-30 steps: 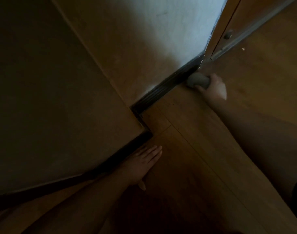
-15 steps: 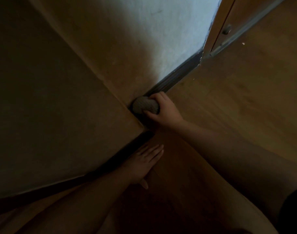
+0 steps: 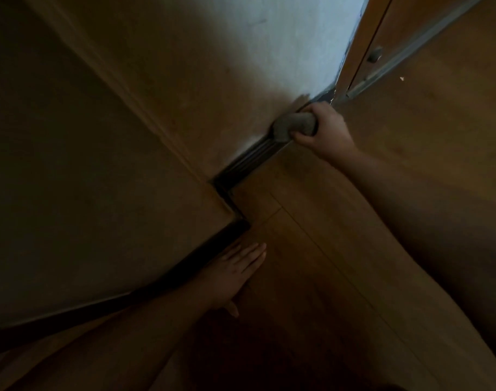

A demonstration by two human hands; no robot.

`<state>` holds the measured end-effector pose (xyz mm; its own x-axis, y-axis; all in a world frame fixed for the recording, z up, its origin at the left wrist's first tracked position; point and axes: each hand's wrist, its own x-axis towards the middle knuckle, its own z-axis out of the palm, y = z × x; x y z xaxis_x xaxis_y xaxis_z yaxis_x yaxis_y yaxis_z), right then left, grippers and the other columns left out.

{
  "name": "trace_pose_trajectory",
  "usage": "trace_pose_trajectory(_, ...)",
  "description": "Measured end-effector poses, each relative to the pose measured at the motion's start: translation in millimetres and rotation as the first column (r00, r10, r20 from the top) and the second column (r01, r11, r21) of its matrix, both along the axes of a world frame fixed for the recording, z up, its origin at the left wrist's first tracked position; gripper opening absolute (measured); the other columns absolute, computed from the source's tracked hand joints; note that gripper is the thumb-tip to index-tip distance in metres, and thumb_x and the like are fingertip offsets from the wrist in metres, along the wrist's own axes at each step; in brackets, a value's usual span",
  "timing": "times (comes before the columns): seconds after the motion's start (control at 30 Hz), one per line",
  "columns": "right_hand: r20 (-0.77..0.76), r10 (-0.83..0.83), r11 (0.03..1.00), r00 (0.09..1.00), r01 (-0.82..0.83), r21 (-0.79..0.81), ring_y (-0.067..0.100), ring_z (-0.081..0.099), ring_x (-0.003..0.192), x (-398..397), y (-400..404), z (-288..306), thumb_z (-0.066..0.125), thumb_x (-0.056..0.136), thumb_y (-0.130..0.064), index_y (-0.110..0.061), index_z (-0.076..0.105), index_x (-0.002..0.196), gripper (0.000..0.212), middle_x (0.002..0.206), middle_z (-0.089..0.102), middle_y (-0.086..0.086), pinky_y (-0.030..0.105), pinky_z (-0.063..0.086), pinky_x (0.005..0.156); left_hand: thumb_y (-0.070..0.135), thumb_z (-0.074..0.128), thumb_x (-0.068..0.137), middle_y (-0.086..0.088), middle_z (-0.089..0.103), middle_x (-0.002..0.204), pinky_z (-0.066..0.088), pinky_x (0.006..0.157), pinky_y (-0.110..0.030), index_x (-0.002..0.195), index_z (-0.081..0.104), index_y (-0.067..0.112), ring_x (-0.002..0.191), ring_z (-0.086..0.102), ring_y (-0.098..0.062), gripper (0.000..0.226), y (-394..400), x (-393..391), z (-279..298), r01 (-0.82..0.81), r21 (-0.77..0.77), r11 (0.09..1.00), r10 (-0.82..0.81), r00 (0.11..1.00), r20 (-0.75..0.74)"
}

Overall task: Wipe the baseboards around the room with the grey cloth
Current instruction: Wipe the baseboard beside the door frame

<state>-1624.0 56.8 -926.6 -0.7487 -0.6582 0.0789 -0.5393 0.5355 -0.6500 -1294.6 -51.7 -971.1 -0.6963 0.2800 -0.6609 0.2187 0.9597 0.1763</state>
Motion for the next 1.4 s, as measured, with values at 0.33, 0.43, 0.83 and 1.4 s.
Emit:
trace_pose_trajectory(0.33, 0.126, -0.436, 0.899, 0.891, 0.437, 0.018, 0.021, 0.056, 0.109, -50, 33, -7, 0.074, 0.084, -0.035, -0.012, 0.057, 0.123, 0.048, 0.122, 0.059, 0.009, 0.030, 0.046, 0.085, 0.056, 0.074, 0.078, -0.001, -0.042, 0.151, -0.023, 0.111, -0.033, 0.153, -0.024, 0.012, 0.140, -0.035, -0.017, 0.130, 3, -5, 0, -0.003, -0.007, 1.000, 0.003, 1.000, 0.001)
trace_pose_trajectory(0.43, 0.084, -0.540, 0.839, 0.838, 0.527, 0.133, 0.030, 0.054, 0.112, -63, 58, -10, 0.073, 0.082, -0.039, -0.006, 0.056, 0.119, 0.052, 0.122, 0.057, 0.015, 0.030, 0.040, 0.082, 0.057, 0.069, 0.083, -0.002, -0.042, 0.151, -0.018, 0.113, -0.034, 0.153, -0.023, 0.012, 0.144, -0.031, -0.018, 0.124, 2, -4, -1, 0.014, -0.038, 0.999, -0.015, 1.000, -0.016)
trace_pose_trajectory(0.83, 0.120, -0.358, 0.934, 0.926, 0.353, 0.064, 0.025, 0.056, 0.107, -5, 52, -45, 0.077, 0.082, -0.035, -0.014, 0.060, 0.122, 0.049, 0.117, 0.060, 0.010, 0.031, 0.041, 0.086, 0.061, 0.081, 0.068, -0.014, -0.036, 0.157, 0.005, 0.122, -0.046, 0.153, -0.024, 0.009, 0.149, -0.023, -0.032, 0.144, 46, -107, 6, -0.035, -0.126, 0.991, 0.030, 0.999, -0.042)
trace_pose_trajectory(1.4, 0.064, -0.347, 0.929, 0.936, 0.333, 0.161, 0.027, 0.057, 0.115, -66, 38, -25, 0.077, 0.078, -0.025, -0.015, 0.063, 0.124, 0.048, 0.125, 0.061, 0.012, 0.034, 0.045, 0.094, 0.065, 0.079, 0.066, -0.020, -0.035, 0.156, 0.003, 0.121, -0.047, 0.151, -0.025, 0.005, 0.148, -0.024, -0.037, 0.147, 49, -103, -5, 0.019, -0.148, 0.989, -0.028, 0.998, -0.061)
